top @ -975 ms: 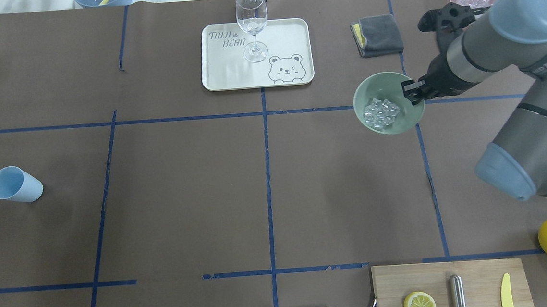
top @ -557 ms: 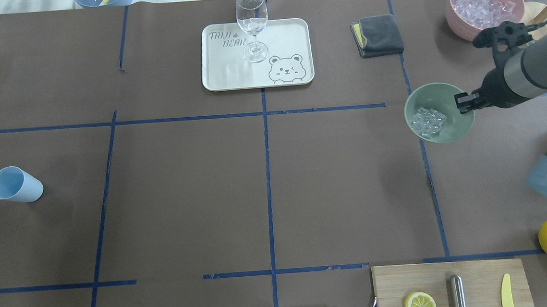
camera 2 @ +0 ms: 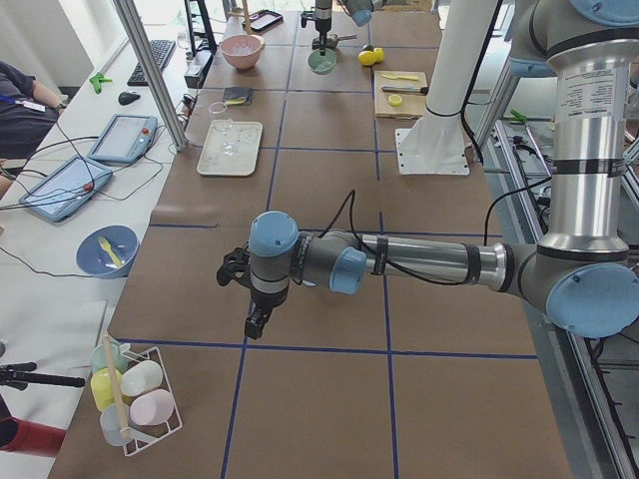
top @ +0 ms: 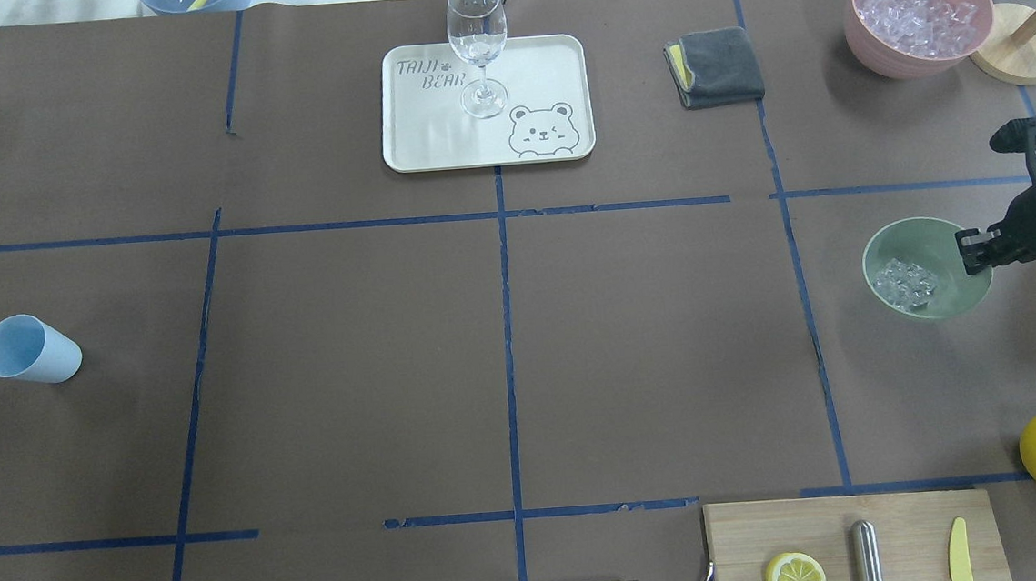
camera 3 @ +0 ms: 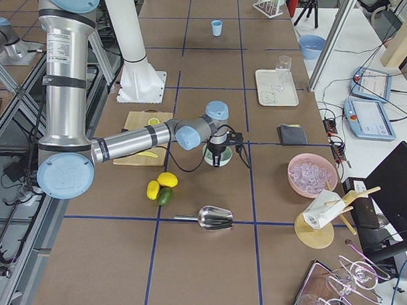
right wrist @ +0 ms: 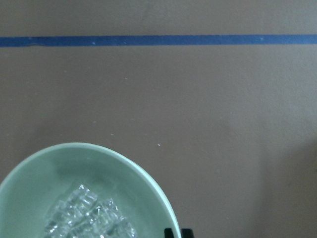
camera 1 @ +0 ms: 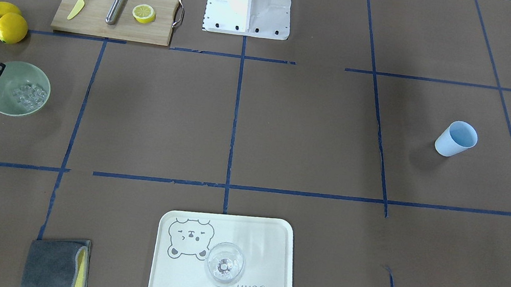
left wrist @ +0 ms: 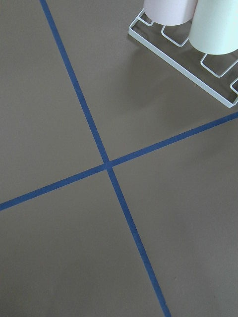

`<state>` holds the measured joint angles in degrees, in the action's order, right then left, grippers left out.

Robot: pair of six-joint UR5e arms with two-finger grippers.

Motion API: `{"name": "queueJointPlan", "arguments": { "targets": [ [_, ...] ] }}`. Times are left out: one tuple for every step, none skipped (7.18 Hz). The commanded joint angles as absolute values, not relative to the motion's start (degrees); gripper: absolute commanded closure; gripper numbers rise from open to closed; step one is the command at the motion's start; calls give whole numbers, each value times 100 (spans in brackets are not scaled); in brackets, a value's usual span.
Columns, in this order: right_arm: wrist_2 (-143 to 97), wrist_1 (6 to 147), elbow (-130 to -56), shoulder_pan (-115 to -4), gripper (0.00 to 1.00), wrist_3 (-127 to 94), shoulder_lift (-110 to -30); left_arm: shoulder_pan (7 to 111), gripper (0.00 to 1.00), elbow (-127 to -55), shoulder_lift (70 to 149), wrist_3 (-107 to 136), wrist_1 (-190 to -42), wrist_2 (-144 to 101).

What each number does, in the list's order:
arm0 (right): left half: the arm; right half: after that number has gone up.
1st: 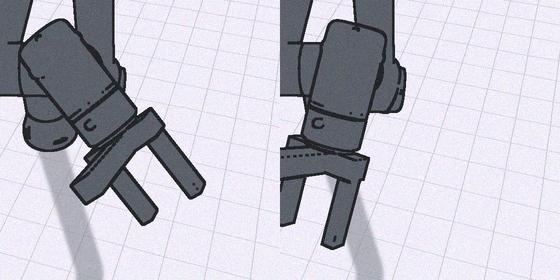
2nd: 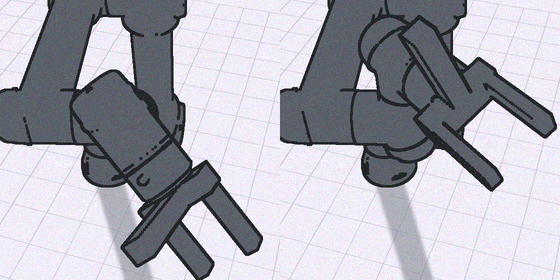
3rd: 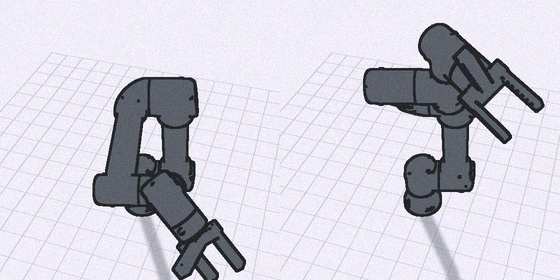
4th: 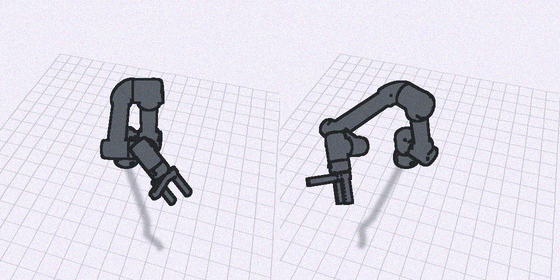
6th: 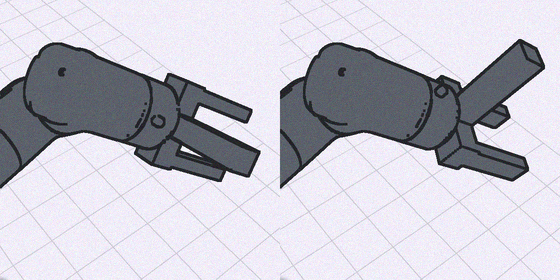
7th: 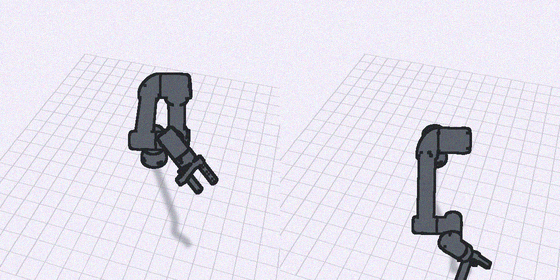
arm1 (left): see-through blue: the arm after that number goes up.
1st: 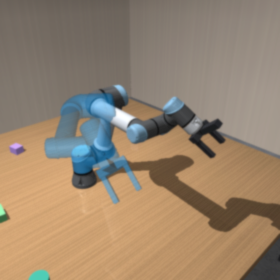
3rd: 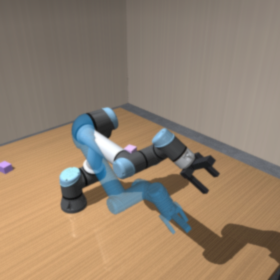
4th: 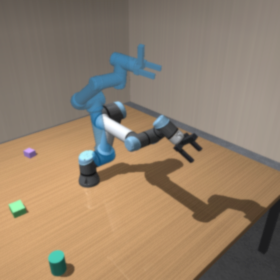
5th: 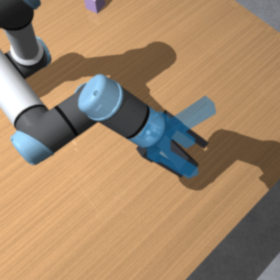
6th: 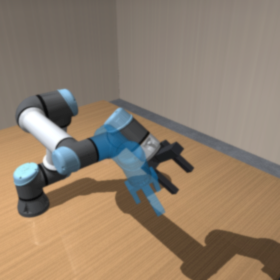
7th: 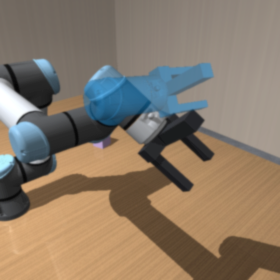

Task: Pour ice into bowl

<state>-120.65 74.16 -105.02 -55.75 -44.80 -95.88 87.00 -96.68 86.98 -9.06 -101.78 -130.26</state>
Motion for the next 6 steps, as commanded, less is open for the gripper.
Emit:
{"name": "queueJointPlan", "arguments": {
  "targets": [
    [-12041,7409,-10223,-5616,100,-4473,-9580,8701,0,-9668,8692,-905,-10195,-13025],
    [-12050,7400,-10178,-5660,30,-4465,-9545,8701,0,-9668,8692,-905,-10195,-13017],
    [-12050,7383,-10204,-5730,0,-4413,-9545,8701,0,-9668,8692,-905,-10195,-13034],
    [-12093,7305,-10222,-5974,0,-4073,-9554,8701,0,-9668,8701,-905,-10195,-13025],
    [-12094,7399,-10239,-6307,0,-3521,-9580,8701,0,-9668,8701,-905,-10195,-13017],
    [-12094,7679,-10248,-6650,0,-2846,-9580,8701,0,-9668,8701,-905,-10195,-13017]
  ]
}}
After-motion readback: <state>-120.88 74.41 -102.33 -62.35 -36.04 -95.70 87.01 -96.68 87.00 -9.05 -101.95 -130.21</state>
